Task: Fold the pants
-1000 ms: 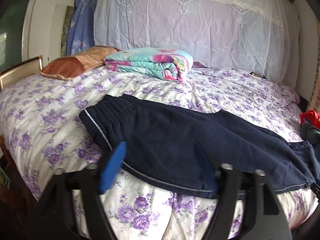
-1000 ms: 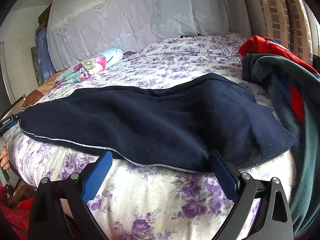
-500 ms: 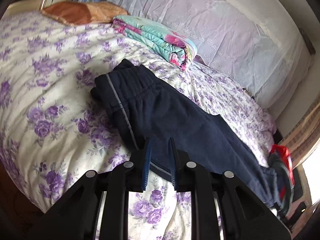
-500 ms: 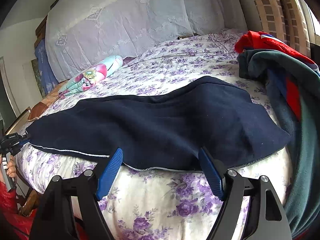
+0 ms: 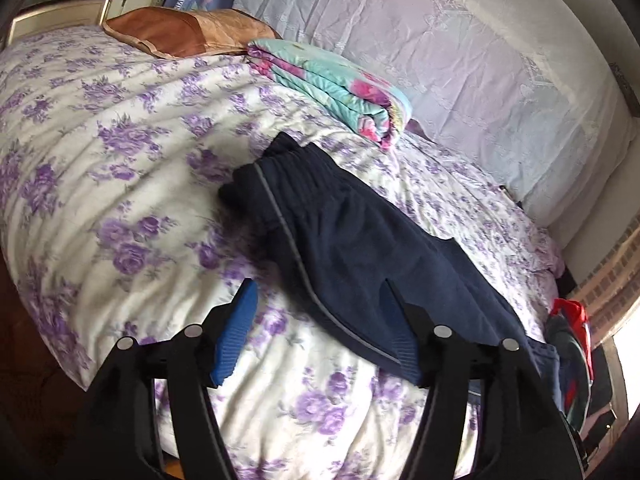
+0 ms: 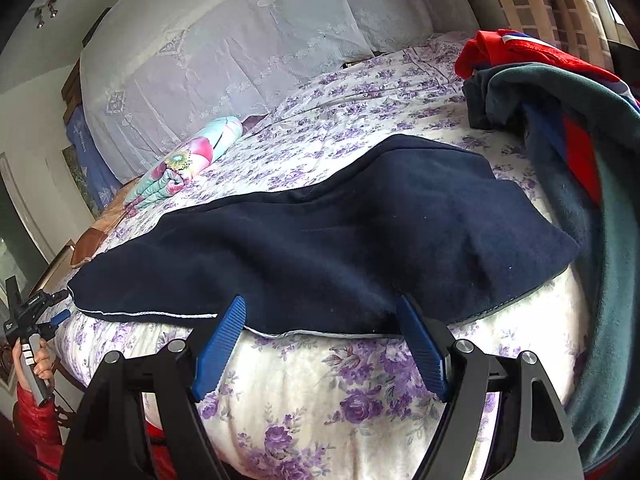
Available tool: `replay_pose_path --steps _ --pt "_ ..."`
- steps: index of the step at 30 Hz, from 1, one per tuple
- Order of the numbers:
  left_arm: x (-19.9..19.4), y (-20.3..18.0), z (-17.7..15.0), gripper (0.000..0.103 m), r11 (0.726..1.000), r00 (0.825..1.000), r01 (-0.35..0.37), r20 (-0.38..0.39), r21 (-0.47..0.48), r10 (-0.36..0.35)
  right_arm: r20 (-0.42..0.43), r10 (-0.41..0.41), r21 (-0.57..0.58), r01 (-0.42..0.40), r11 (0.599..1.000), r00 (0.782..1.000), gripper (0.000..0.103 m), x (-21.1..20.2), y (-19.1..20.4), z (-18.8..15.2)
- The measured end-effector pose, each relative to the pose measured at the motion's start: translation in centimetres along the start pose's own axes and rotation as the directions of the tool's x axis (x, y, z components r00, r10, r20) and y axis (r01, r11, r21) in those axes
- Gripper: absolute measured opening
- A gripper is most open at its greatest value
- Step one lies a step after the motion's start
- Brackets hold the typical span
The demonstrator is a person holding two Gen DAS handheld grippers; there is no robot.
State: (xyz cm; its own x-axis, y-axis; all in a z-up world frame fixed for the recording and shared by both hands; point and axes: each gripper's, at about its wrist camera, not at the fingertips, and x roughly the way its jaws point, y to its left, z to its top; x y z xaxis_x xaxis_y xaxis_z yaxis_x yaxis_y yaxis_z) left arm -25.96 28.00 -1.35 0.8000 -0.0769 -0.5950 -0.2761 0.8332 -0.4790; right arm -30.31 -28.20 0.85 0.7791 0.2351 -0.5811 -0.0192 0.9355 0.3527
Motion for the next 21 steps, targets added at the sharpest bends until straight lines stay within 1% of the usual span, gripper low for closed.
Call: replay_pose_path --steps 1,3,4,5,6,8,10,12,16,17,19,21 --pt "0.4 0.1 0.2 0.060 1.000 1.000 0.003 -0.009 -0.006 -0.003 -0.003 0.002 0.004 -0.002 1.000 1.000 0.079 0.1 0.0 -0.1" --pt "1.5 -0.2 0.4 0.050 1.000 0.999 0.021 -0.027 -0.007 -0.021 -0.007 0.008 0.011 -0.008 1.000 1.000 0.079 0.3 0.0 -0.2" --pt "2.1 -0.6 0.5 0.035 1.000 0.999 0.014 -0.035 0.010 -0.013 -0.009 0.008 0.014 -0.008 1.000 1.000 0.079 0.3 -0.1 -0.2" --pt "2.5 -1.0 0.4 0.022 1.000 0.999 -0.016 -0.030 0.026 0.016 -0.011 0.009 0.015 -0.009 1.000 1.000 0.079 0.3 -0.1 -0.1" --pt "2.6 -1.2 0.3 0.017 0.999 0.999 -0.037 -0.015 0.037 0.037 -0.013 0.012 0.017 -0.012 1.000 1.000 0.077 0.2 -0.1 -0.1" --pt "2.2 -1.4 0.2 0.012 0.998 1.000 -0.028 0.008 0.057 0.028 -0.017 0.011 0.018 -0.010 1.000 1.000 0.072 0.0 -0.2 -0.1" --pt "1.5 -1.5 0.2 0.011 0.997 1.000 -0.007 0.030 0.071 0.005 -0.025 0.006 0.012 -0.006 1.000 1.000 0.068 -0.3 -0.4 -0.2" --pt "0.8 -1.6 0.4 0.010 0.997 0.999 0.029 0.041 0.070 -0.032 -0.031 0.001 0.011 -0.001 1.000 1.000 0.062 -0.4 -0.6 -0.4" --pt "0.3 -1.9 1.0 0.010 0.996 0.996 0.071 0.048 0.048 -0.073 -0.032 0.008 0.038 -0.007 0.999 0.999 0.057 -0.4 -1.2 -0.5" --pt "0.2 -2.0 1.1 0.010 0.996 0.996 0.077 0.050 0.045 -0.079 -0.039 0.010 0.037 -0.008 0.999 0.999 0.055 -0.5 -1.2 -0.6" --pt "0.1 -2.3 1.5 0.010 0.996 0.995 0.081 0.050 0.049 -0.084 -0.067 0.017 0.029 -0.015 0.999 0.998 0.055 -1.1 -1.4 -0.7" --pt "0.3 -2.6 1.7 0.010 0.996 0.995 0.078 0.051 0.053 -0.081 -0.089 -0.013 0.017 0.015 1.000 0.996 0.055 -1.8 -1.6 -1.1"
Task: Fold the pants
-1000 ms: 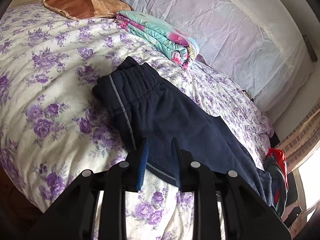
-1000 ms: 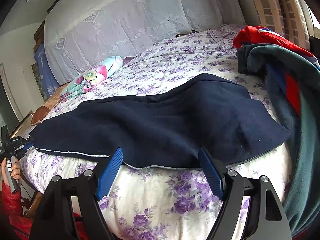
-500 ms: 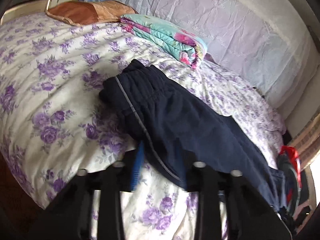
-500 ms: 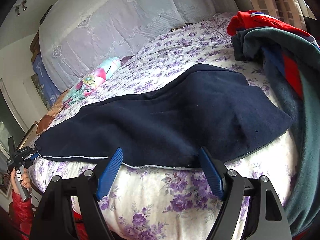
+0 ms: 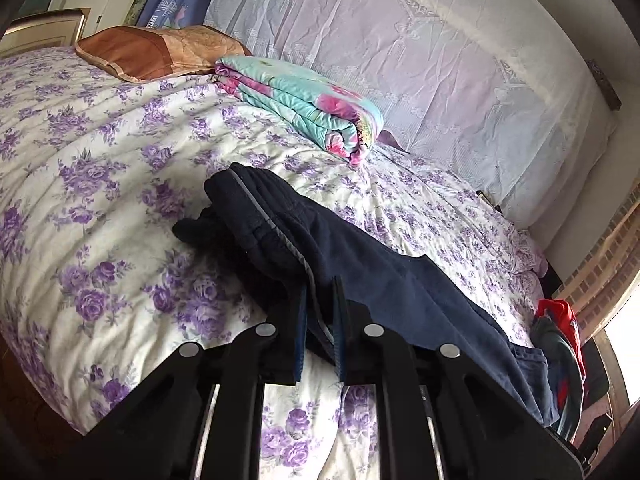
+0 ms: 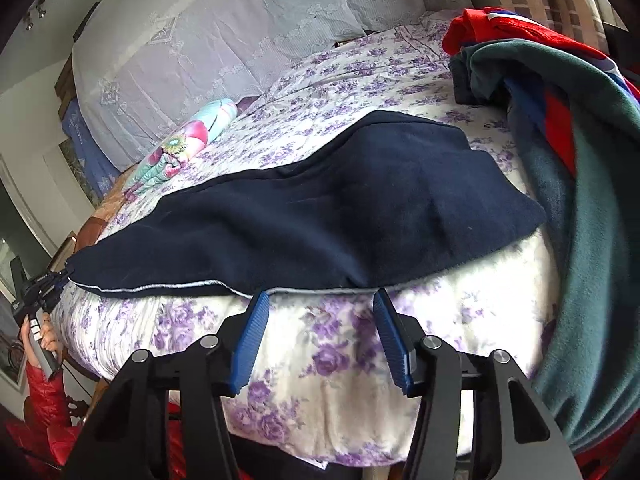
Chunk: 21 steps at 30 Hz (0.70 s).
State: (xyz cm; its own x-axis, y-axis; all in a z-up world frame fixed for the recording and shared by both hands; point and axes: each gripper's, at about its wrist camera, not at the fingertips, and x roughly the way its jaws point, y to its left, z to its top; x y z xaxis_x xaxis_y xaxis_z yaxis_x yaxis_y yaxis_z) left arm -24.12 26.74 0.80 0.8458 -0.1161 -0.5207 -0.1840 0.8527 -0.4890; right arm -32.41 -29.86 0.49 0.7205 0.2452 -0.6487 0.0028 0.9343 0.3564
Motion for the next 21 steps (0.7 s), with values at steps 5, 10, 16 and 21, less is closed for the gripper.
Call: replay_pose_path --steps 5,10,16,21 --pt "1.1 -0.5 -0.1 0.010 1.000 1.000 -0.026 -0.009 0.009 0.026 0.028 0.000 0.128 -0.004 0.992 1.000 0.036 0.7 -2.6 0.1" --pt "0.7 -0.8 0.4 0.010 1.000 1.000 -0.010 0.008 0.006 0.010 0.088 0.087 0.236 -0.106 0.966 0.992 0.009 1.6 -4.3 0.3" --pt "-0.6 -2.3 1.8 0.009 0.999 0.998 0.042 0.045 0.034 -0.043 0.168 0.114 0.177 -0.143 0.974 0.979 0.007 -1.3 -2.8 1.9" --pt "0.3 -3.6 4.4 0.009 0.997 0.995 0.072 0.063 0.038 -0.075 0.202 0.133 0.118 -0.159 0.980 0.970 0.007 -1.7 -1.7 6.3"
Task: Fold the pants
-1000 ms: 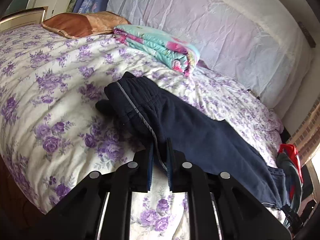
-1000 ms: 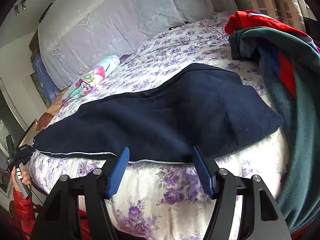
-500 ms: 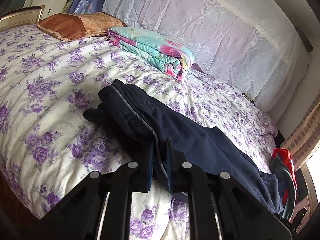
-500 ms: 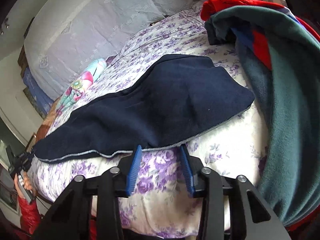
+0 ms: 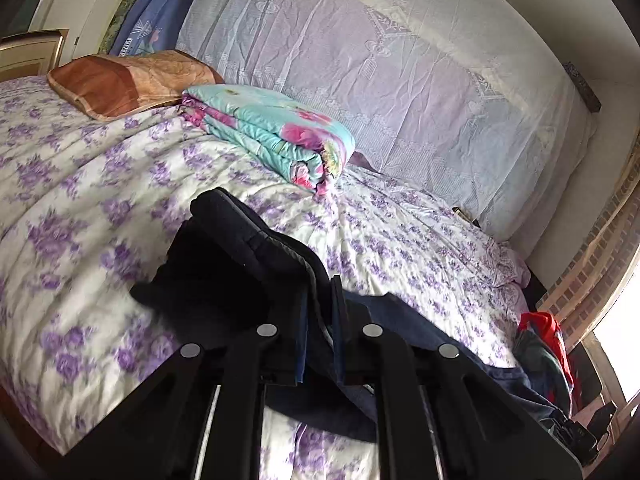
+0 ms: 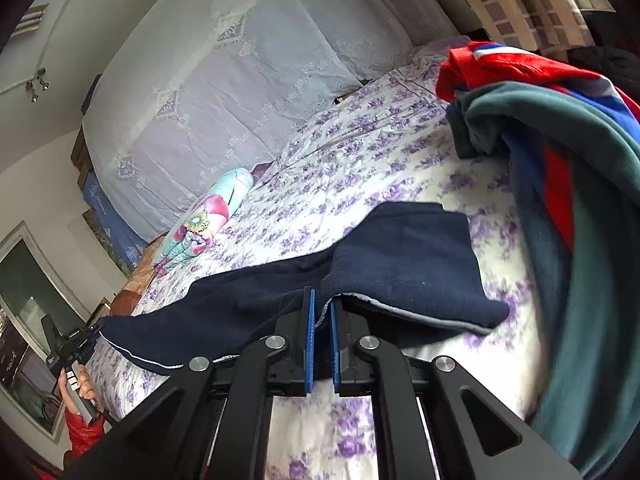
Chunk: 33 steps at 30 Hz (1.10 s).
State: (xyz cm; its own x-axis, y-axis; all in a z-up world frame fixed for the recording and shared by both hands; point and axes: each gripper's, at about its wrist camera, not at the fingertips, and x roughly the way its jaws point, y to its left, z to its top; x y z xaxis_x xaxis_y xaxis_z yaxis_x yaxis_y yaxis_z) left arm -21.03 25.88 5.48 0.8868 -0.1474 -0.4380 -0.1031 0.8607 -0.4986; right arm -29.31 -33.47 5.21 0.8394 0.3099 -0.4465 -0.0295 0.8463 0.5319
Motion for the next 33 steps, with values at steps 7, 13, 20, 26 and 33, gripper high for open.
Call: replay_pose_path --steps 7,13,20,26,33 --pt "5.5 -1.2 5.4 0.009 1.000 0.999 -0.027 0.034 -0.002 0.027 0.025 0.006 -0.029 -0.005 1.000 1.000 0.007 6.6 1.2 8.9" --pt "13.6 -2.1 10.9 0.009 0.991 0.991 -0.114 0.068 -0.064 0.119 0.016 -0.023 -0.013 0.024 1.000 1.000 0.007 17.6 2.2 16.6" --pt "24.4 0.3 10.9 0.013 0.933 0.934 -0.351 0.040 -0.086 0.355 -0.064 -0.130 0.001 0.130 0.992 0.989 0.014 32.2 1.4 19.6" --pt "25.3 3.1 10.2 0.022 0.953 0.961 -0.276 -0.061 -0.126 0.270 -0.016 -0.198 -0.046 0.197 0.979 0.980 0.035 34.1 0.8 14.9" --pt "23.4 -2.3 9.3 0.041 0.997 0.992 -0.073 -0.099 0.011 0.074 0.003 -0.103 -0.254 0.100 0.962 0.995 0.036 32.5 8.0 14.0"
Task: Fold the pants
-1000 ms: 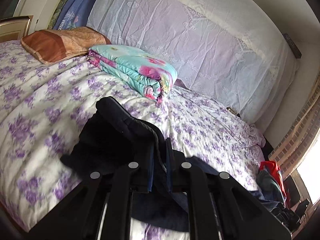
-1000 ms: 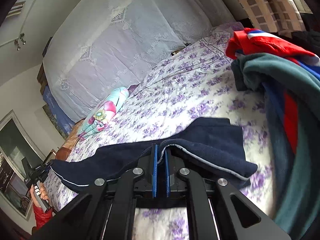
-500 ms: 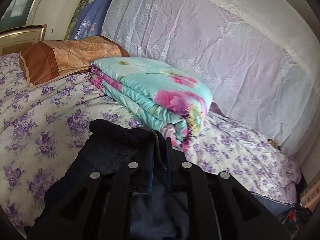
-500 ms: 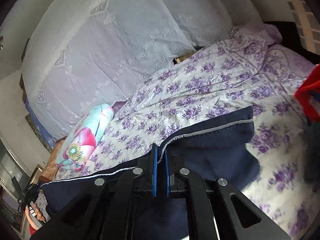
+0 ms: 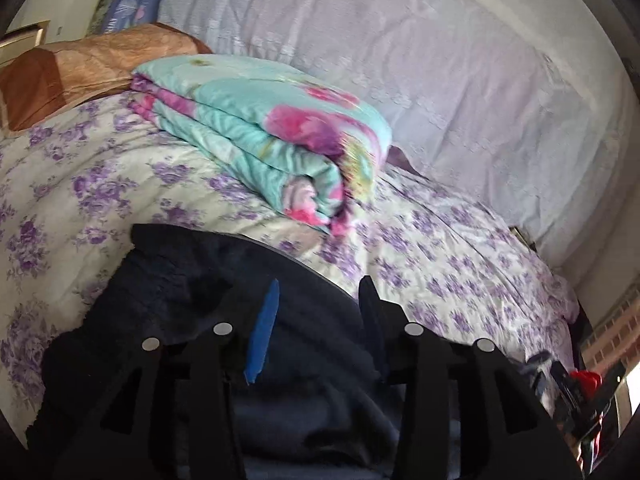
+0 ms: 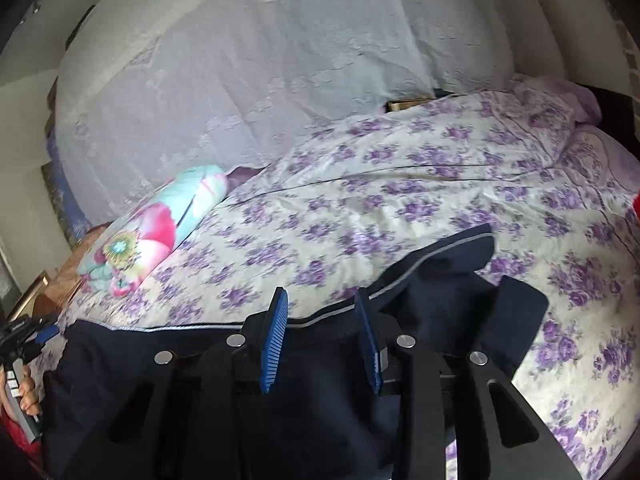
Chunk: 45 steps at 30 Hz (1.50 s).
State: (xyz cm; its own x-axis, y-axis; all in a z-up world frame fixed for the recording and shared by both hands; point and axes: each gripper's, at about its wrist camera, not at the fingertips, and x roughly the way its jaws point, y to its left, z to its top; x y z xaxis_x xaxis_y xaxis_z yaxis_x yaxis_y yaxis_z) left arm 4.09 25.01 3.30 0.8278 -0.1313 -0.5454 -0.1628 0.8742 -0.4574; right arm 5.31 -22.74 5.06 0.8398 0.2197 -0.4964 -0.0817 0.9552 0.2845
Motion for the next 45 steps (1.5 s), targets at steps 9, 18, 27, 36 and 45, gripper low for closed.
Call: replay_pose_path --steps 9,18,27,36,45 --pt "3.2 2.9 -0.2 0.053 0.990 0.988 -0.129 -0.095 -0.065 0.122 -0.139 -0.018 -0.283 -0.023 0.959 0.990 0.040 2.9 6.5 -2.3" --pt "4.2 10.7 2.2 0.042 0.936 0.976 -0.214 -0.102 -0.279 0.193 -0.366 0.008 -0.497 -0.203 0.844 0.930 0.051 10.0 15.1 -3.5" --pt "4.2 10.1 2.8 0.051 0.926 0.955 -0.297 -0.065 -0.233 0.290 -0.330 -0.197 -0.514 -0.001 0.858 0.923 0.048 18.7 16.5 -1.2" --pt "2.7 11.7 3.6 0.057 0.923 0.970 -0.244 -0.096 -0.299 0.225 -0.423 0.130 -0.549 -0.368 0.750 0.897 0.054 13.2 21.1 -2.1" --pt "3.9 12.8 3.3 0.061 0.914 0.960 -0.270 -0.164 -0.304 0.229 -0.516 0.099 -0.634 -0.458 0.623 0.851 0.038 15.8 23.3 -5.2"
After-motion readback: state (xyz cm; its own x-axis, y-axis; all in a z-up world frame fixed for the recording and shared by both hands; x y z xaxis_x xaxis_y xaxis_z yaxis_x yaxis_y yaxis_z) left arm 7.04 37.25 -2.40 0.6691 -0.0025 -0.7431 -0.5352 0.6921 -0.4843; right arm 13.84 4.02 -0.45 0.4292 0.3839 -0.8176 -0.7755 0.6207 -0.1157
